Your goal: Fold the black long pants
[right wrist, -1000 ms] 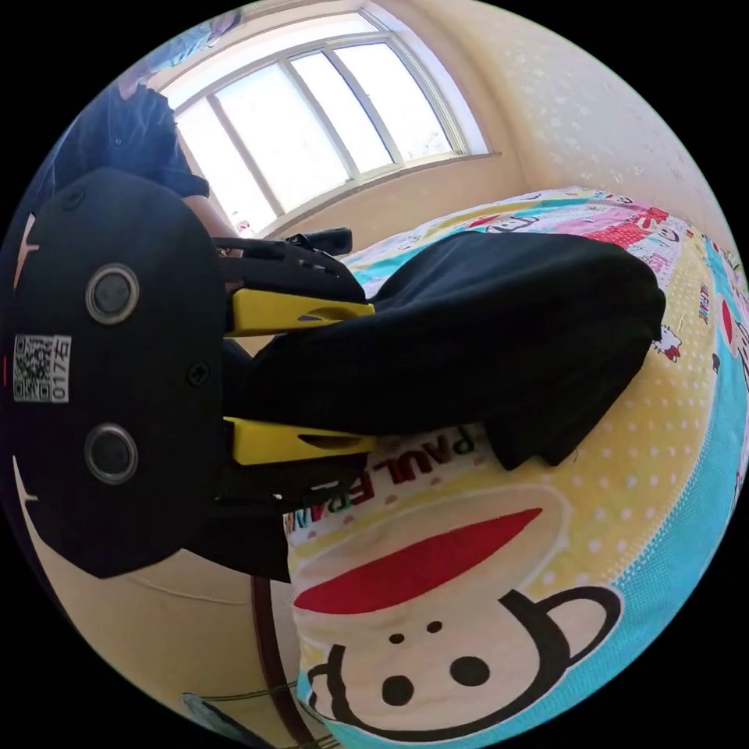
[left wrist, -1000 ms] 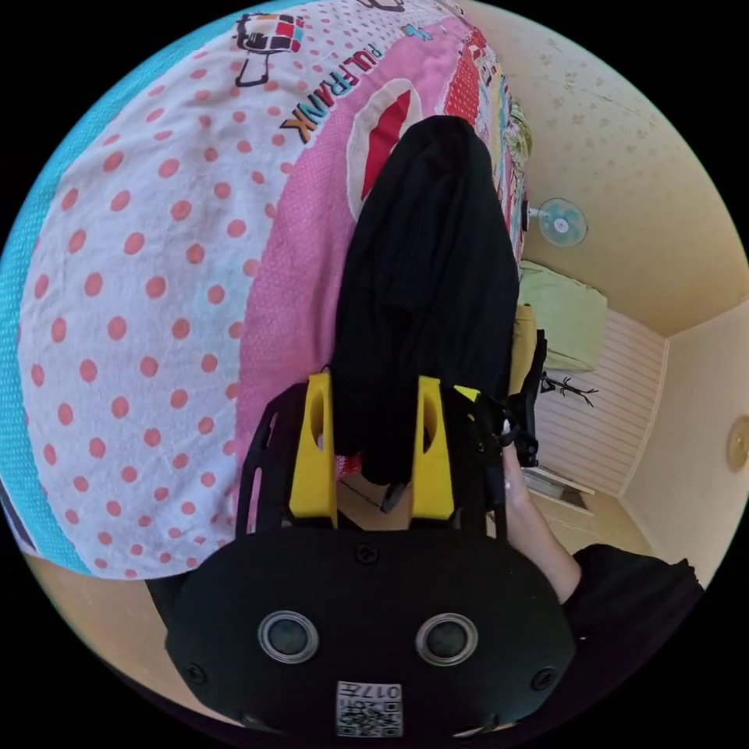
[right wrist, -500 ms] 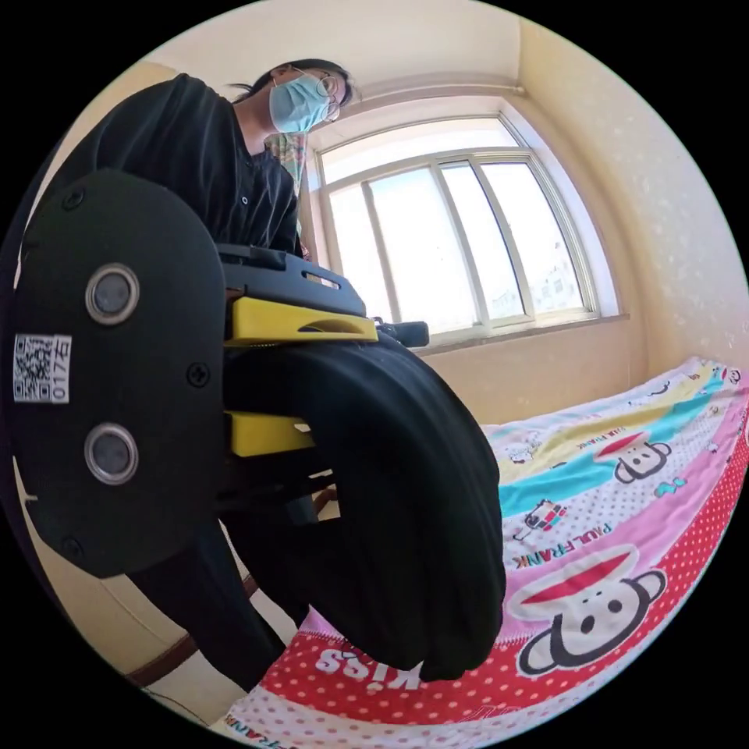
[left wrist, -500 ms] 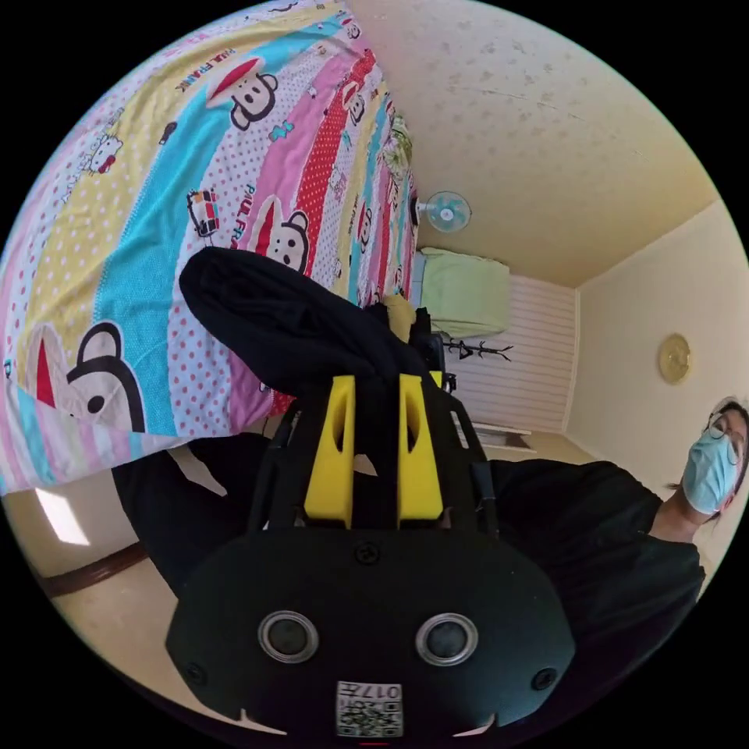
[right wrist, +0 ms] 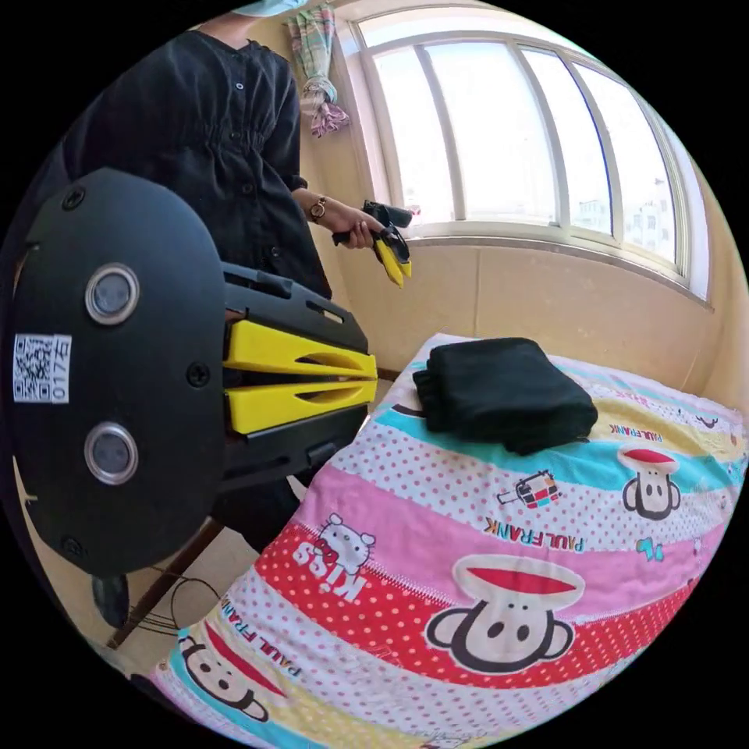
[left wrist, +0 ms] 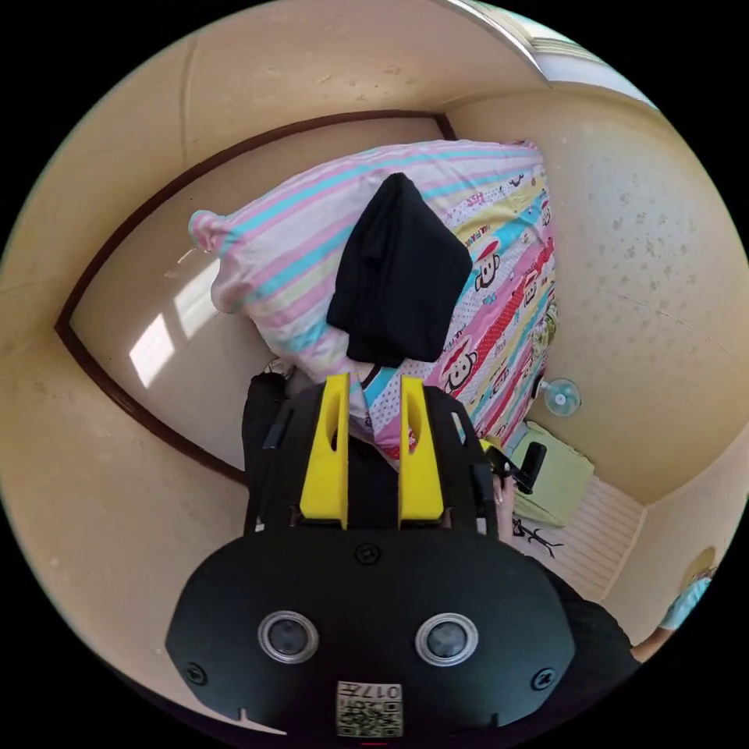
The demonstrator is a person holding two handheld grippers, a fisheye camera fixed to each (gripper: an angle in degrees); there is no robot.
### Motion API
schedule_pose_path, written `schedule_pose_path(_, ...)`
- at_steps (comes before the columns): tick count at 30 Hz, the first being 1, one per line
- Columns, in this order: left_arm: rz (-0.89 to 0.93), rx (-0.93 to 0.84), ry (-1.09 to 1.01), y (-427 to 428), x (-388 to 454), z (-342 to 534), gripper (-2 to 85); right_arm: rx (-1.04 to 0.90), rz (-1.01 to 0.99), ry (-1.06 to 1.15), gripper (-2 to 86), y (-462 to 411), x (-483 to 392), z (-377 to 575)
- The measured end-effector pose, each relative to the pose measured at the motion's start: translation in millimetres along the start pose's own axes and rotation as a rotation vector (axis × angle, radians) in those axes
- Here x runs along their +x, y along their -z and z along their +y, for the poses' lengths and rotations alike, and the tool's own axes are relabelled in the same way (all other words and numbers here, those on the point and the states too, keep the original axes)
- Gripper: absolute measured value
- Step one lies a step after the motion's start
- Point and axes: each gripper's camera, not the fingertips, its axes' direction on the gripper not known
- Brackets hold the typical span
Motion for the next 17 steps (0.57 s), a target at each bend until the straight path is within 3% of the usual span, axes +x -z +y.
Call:
schedule_pose_path(4,-0.108,-0.157,-0.180,-56,58,-28,9.0,0.127,0.204,-0.162,1.0,57,22,69)
schedule_pose_path(8,-0.333,-0.158,-0.534,-114,187,-47,8.4,0.402,0.396,-0.215,0.7,133,8,153)
schedule_pose_path(12,-0.467,-0.168,-0.932,-177,326,-2,5.7,0.839,0.575,-0.246,0.7,190,-16,266)
schedule_pose_path(17,-0.591,-0.298,-1.255,-293,423,92,1.3,1.170,0.825,-0.314,0.6,190,4,391)
